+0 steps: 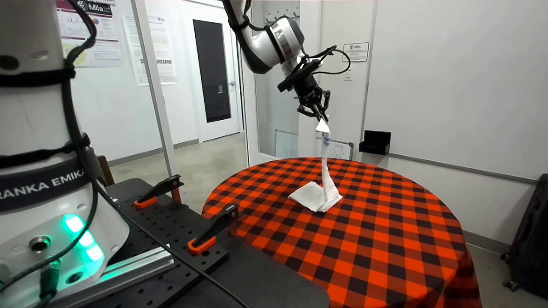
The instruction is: Fold the cloth
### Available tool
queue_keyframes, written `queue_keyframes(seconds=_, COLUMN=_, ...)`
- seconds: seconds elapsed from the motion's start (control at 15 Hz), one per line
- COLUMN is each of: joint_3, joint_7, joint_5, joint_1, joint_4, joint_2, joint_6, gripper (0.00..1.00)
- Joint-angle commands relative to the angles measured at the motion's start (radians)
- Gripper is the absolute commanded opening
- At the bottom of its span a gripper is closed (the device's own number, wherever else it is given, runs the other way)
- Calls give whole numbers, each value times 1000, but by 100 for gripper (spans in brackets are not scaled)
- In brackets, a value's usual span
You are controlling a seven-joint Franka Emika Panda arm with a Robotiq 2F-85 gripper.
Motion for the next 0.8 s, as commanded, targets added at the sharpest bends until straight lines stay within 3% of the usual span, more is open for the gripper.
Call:
queue_keyframes(seconds=0.0, joint_3=11, joint_7=-27, joint_5=149, joint_1=-2, joint_4=136, joint_2=93, joint_6=-77, gripper=1)
queue_keyframes(seconds=0.73, joint_3=36, joint_7=-5, joint_5=591, joint_1=4, joint_4=340, joint_2=179, joint_6=-218, gripper=1)
